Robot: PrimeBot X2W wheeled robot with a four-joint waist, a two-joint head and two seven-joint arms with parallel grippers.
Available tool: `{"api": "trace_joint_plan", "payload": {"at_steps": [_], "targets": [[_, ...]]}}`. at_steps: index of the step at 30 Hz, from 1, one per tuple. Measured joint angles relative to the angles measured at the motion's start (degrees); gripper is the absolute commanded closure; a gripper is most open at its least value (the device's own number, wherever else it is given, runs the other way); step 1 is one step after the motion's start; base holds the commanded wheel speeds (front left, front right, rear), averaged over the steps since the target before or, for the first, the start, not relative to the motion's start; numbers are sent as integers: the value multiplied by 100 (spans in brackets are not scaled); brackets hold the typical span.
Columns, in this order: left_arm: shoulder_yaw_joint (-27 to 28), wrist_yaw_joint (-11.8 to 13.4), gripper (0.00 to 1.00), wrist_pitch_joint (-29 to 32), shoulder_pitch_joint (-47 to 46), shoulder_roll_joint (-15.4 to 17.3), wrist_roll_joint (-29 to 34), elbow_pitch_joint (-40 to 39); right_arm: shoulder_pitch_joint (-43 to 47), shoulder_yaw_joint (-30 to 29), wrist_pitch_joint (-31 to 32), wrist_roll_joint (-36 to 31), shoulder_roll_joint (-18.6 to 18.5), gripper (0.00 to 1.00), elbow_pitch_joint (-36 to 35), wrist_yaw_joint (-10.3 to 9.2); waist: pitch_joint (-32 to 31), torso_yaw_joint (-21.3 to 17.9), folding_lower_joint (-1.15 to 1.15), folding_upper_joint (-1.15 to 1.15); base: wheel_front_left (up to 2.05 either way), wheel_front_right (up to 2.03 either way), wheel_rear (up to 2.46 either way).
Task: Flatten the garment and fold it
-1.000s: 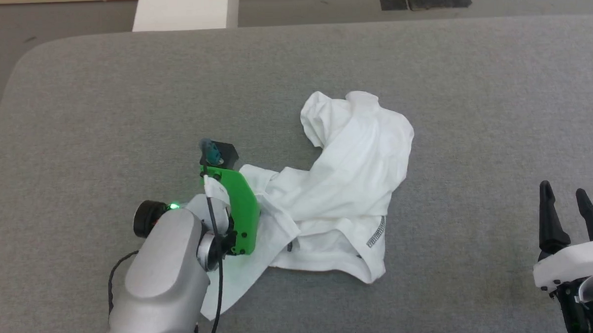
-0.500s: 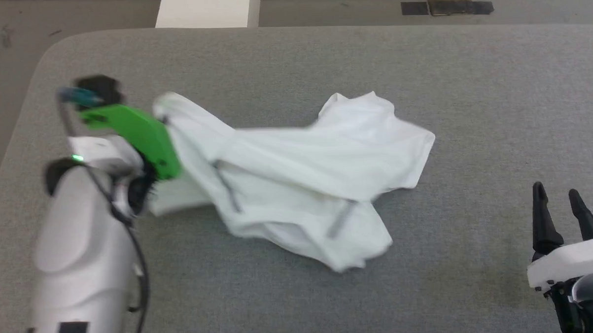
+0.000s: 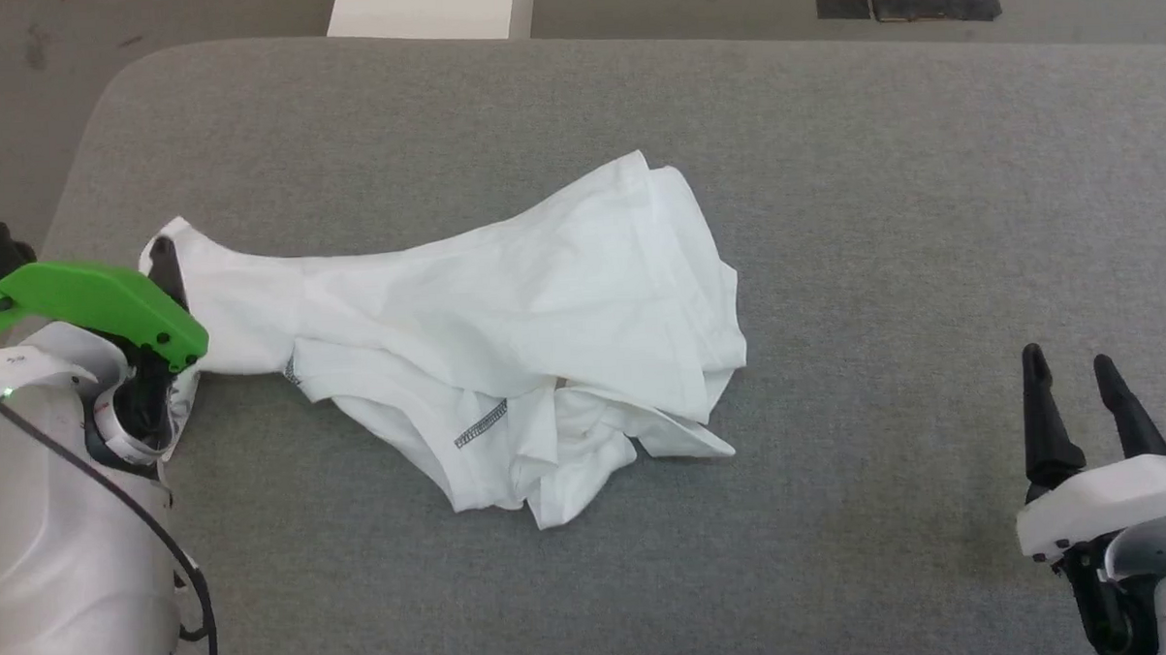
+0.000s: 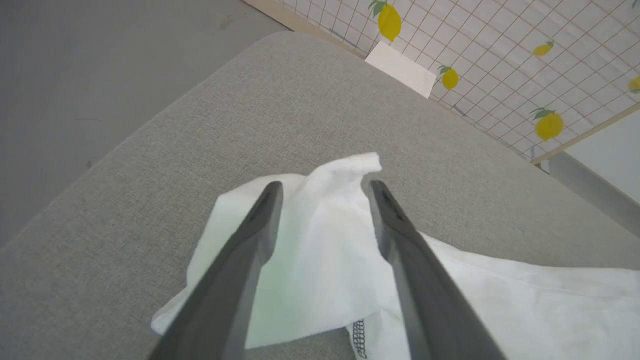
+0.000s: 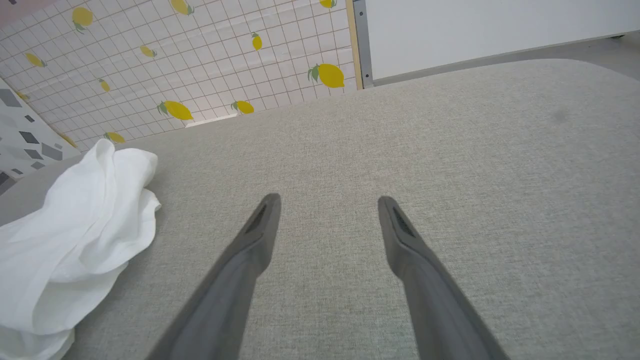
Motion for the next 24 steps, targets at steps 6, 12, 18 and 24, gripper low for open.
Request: {"api": "trace_joint_plan", "payload": {"at_steps": [6, 12, 18, 24], "targets": [[69, -427, 0, -1493, 250, 16, 119, -814, 0, 360, 123, -99, -1, 0, -99, 0, -178, 84, 0, 0, 0, 0, 0], [-131, -524, 0, -2836, 1377, -42, 745, -1713, -4, 1079, 441, -266, -2, 0, -223, 0, -354, 181, 0, 0, 0, 0, 0], [-127, -577, 0, -3021, 2496, -458, 864, -2337, -32, 2115, 1399, -512, 0, 0, -361, 0, -451, 282, 0, 0, 0, 0, 0], [-77, -675, 0, -3048, 3054, -847, 1128, -2685, -421, 3064, 2629, -727, -1, 0, -422, 1, -401, 329, 0, 0, 0, 0, 0]]}}
